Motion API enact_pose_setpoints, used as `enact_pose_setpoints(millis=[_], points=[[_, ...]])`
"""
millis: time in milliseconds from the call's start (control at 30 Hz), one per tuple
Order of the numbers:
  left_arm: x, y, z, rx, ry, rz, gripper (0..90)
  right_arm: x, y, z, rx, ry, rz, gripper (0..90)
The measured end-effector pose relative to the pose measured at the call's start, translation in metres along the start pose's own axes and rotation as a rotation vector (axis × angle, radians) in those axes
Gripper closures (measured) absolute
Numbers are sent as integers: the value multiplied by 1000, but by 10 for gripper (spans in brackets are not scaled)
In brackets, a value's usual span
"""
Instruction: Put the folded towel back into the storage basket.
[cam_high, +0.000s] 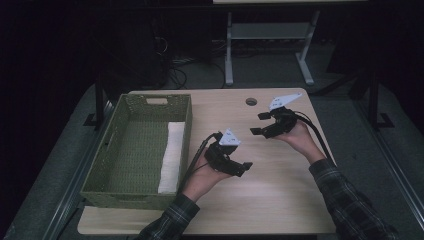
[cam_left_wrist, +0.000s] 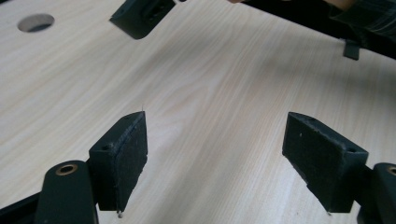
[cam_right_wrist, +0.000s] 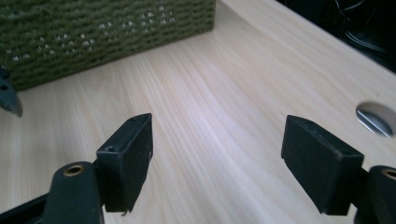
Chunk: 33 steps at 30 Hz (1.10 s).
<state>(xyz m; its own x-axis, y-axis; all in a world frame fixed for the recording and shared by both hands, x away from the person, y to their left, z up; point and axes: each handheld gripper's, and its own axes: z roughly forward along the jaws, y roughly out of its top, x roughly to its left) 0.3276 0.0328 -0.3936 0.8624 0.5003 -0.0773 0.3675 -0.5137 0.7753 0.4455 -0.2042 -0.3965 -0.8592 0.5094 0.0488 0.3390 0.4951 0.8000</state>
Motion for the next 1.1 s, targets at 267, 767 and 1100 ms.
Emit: enact_pose_setpoints(millis=[267, 767, 1100], points=[[0, -21, 22, 31, -18, -14, 198, 4, -33, -2, 32, -33, 33, 184], [3, -50, 46, 83, 32, 4, 173, 27, -87, -14, 61, -137, 102, 139], [1, -63, 56, 102, 69, 42, 143, 43, -111, -11, 126, -178, 113, 138]])
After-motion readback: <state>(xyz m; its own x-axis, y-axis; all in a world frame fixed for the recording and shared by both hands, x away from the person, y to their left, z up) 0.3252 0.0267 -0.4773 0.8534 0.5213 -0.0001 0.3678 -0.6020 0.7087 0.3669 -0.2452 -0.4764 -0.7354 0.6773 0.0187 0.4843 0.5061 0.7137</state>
